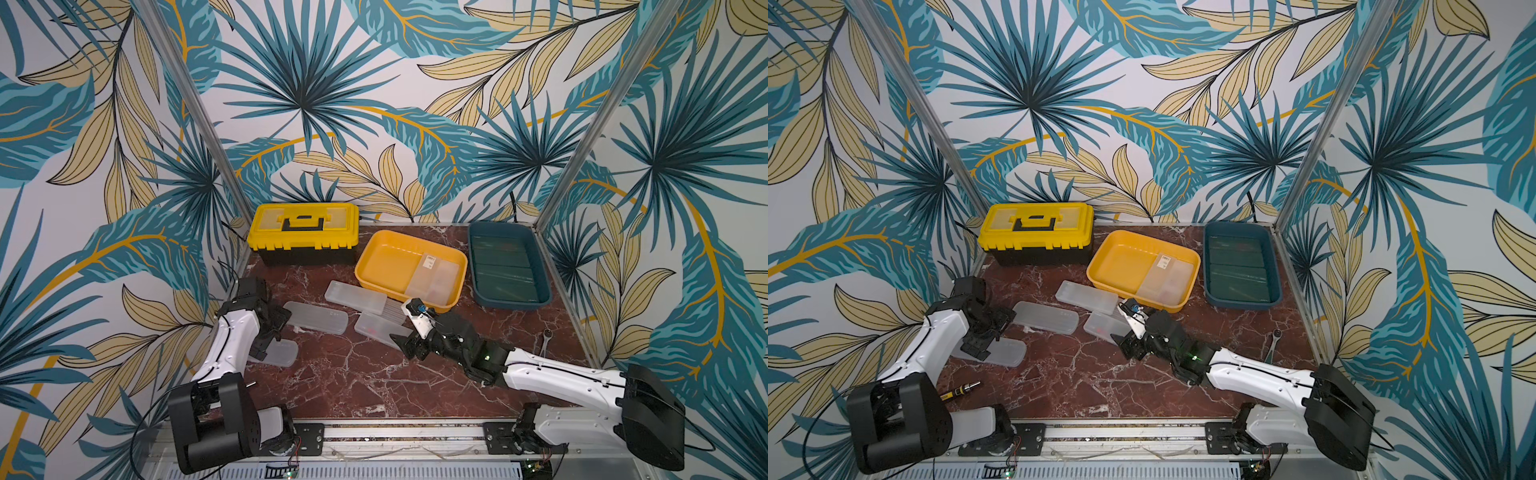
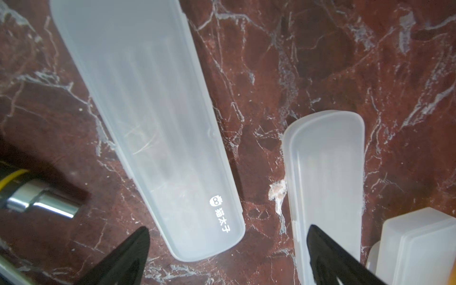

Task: Place the pencil cases by color into the storage box
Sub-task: Pick up the pencil case from the center of the board.

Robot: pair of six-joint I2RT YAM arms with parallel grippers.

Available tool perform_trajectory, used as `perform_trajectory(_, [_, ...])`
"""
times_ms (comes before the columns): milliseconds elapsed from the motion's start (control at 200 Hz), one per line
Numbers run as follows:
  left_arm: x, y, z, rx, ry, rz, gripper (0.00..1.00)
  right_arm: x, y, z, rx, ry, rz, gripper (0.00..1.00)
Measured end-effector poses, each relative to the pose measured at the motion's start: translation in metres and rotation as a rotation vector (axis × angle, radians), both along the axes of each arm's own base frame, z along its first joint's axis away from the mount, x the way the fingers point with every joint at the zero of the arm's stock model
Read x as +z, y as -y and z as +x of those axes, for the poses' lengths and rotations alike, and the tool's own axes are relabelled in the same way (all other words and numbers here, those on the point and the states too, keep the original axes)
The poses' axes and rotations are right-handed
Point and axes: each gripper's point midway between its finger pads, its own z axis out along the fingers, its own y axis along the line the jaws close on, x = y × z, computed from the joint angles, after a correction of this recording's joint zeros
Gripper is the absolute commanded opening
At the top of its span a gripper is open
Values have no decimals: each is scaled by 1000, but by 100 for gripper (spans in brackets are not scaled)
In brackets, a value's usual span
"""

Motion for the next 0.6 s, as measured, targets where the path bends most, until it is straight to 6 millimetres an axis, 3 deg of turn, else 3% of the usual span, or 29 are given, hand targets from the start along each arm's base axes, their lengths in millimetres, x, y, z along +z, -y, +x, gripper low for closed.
perform_trajectory(601, [-39, -28, -9, 129, -70, -23, 94, -1, 2, 1, -10, 18, -18, 87])
